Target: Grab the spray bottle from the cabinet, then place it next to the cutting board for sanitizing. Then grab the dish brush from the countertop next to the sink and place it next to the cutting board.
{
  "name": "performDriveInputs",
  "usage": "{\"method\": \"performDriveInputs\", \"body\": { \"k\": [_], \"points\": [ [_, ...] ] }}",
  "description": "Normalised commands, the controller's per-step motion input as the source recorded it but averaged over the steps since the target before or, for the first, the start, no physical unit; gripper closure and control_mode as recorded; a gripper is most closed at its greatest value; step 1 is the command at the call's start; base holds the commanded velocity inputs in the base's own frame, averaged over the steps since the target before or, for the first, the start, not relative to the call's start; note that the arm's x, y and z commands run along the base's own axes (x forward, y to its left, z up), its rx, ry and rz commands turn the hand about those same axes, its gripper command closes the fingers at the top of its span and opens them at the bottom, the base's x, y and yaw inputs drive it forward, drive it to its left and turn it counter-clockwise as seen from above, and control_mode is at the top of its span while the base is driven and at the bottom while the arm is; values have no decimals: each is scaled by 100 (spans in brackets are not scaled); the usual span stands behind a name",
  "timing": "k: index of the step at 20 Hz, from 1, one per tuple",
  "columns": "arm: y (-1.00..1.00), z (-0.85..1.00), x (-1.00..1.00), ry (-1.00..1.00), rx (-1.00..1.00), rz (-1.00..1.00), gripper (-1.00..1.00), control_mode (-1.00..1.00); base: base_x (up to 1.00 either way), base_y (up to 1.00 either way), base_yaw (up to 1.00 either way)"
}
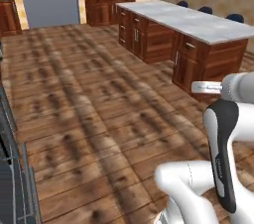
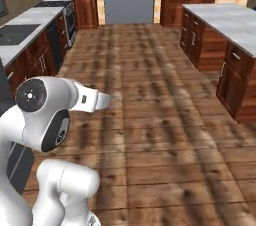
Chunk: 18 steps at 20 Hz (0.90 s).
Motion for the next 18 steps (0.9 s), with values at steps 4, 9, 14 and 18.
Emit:
{"method": "performDriveInputs", "body": {
  "k": [4, 9, 14, 18],
  "points": [
    [0, 0, 0, 0, 0, 0, -100, 100, 100, -23, 51],
    [0, 0, 0, 0, 0, 0, -100, 100, 100, -38, 44],
    [0, 0, 0, 0, 0, 0, -100, 100, 100, -54, 39],
    [0, 0, 0, 0, 0, 0, -100, 100, 100, -57, 39]
  ]
}}
